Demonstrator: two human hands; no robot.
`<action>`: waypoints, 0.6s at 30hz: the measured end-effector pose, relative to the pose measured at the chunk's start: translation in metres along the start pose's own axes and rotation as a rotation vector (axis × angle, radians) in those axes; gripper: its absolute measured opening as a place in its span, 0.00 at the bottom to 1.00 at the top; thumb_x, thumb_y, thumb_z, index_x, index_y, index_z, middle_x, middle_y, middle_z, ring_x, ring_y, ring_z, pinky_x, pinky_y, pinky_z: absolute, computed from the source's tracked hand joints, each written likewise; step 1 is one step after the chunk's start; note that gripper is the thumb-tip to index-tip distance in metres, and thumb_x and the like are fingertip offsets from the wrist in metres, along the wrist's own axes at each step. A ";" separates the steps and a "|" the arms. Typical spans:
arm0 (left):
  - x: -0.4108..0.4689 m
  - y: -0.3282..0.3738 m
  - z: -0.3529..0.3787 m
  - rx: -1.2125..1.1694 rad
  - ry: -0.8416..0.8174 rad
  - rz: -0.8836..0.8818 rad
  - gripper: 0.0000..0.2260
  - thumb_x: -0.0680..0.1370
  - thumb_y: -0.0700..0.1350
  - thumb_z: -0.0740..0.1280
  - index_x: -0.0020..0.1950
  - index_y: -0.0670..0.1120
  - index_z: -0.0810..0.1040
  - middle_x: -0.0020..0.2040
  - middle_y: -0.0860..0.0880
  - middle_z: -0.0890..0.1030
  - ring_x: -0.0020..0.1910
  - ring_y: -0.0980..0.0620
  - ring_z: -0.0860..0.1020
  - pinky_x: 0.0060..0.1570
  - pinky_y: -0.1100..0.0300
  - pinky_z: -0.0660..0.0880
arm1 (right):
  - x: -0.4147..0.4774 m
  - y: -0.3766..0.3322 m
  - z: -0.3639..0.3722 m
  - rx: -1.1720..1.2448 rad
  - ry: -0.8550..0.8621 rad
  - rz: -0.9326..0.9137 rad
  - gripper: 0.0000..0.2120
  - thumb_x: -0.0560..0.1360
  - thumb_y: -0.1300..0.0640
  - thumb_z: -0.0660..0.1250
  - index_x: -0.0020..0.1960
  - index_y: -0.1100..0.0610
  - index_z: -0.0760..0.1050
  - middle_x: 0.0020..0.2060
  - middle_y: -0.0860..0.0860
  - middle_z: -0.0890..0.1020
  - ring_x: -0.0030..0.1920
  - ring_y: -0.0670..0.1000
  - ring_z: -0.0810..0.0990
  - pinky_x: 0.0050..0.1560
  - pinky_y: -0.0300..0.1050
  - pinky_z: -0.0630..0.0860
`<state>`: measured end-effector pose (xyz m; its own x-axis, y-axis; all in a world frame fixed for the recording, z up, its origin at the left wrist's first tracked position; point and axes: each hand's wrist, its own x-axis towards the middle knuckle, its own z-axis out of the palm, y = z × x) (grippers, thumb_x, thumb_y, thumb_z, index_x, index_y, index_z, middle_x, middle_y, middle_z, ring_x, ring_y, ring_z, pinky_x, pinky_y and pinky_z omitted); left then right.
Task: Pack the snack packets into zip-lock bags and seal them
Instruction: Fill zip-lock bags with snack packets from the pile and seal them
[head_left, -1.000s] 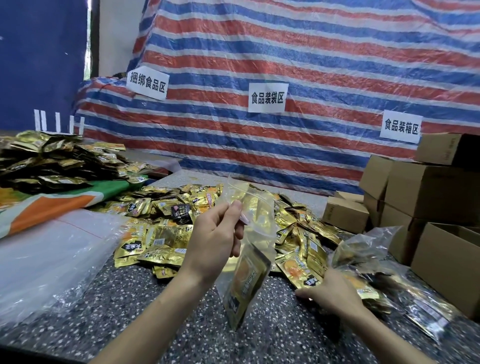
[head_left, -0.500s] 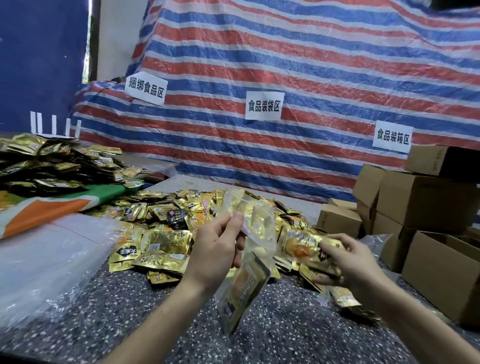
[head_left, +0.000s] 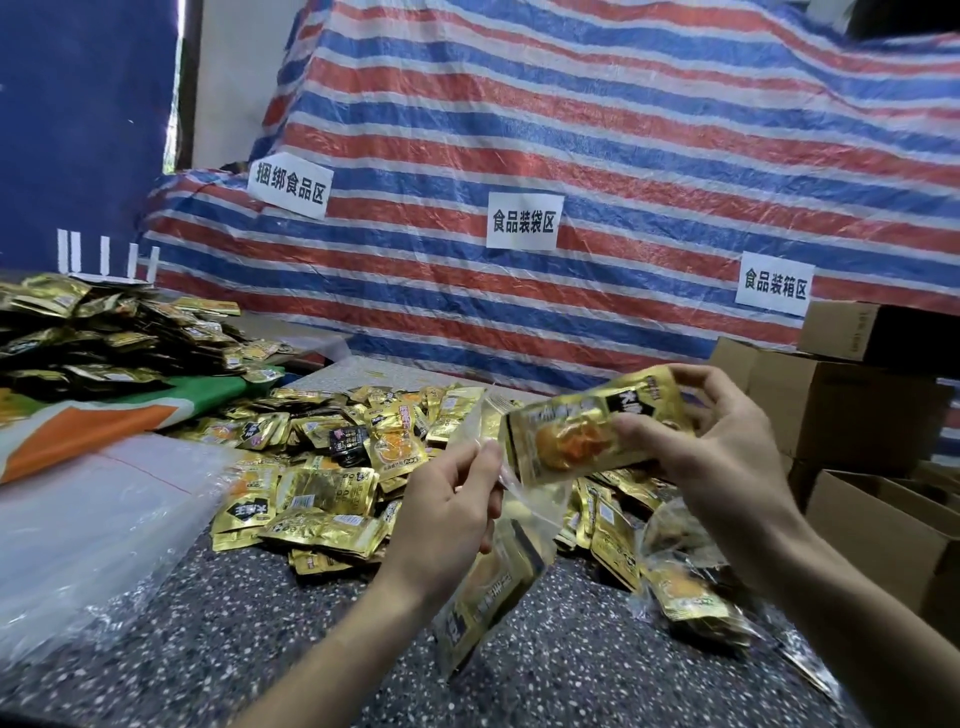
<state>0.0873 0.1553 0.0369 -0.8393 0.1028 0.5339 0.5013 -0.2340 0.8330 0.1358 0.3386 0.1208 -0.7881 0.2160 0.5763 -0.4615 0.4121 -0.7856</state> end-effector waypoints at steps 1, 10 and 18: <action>0.000 0.000 0.001 0.005 -0.011 0.006 0.16 0.83 0.47 0.60 0.38 0.44 0.75 0.28 0.52 0.71 0.25 0.53 0.67 0.23 0.64 0.64 | -0.001 0.001 0.003 -0.066 0.000 -0.052 0.21 0.68 0.58 0.78 0.56 0.49 0.73 0.48 0.52 0.83 0.45 0.49 0.85 0.38 0.42 0.82; 0.000 0.013 0.012 0.090 -0.048 0.141 0.23 0.85 0.42 0.59 0.35 0.58 0.83 0.25 0.58 0.74 0.25 0.62 0.71 0.27 0.73 0.63 | 0.006 0.003 0.051 -0.260 -0.179 -0.012 0.16 0.74 0.51 0.75 0.54 0.50 0.70 0.40 0.53 0.85 0.36 0.49 0.86 0.40 0.51 0.84; 0.003 0.001 -0.009 0.079 0.130 0.050 0.19 0.84 0.49 0.60 0.37 0.41 0.77 0.31 0.43 0.73 0.28 0.49 0.67 0.27 0.58 0.63 | 0.001 0.004 0.060 -0.559 -0.317 -0.247 0.21 0.76 0.36 0.63 0.48 0.52 0.84 0.50 0.44 0.84 0.51 0.42 0.79 0.54 0.46 0.75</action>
<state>0.0837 0.1467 0.0381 -0.8307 -0.0345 0.5557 0.5536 -0.1579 0.8177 0.1087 0.2879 0.1047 -0.8072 -0.1770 0.5632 -0.4304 0.8293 -0.3563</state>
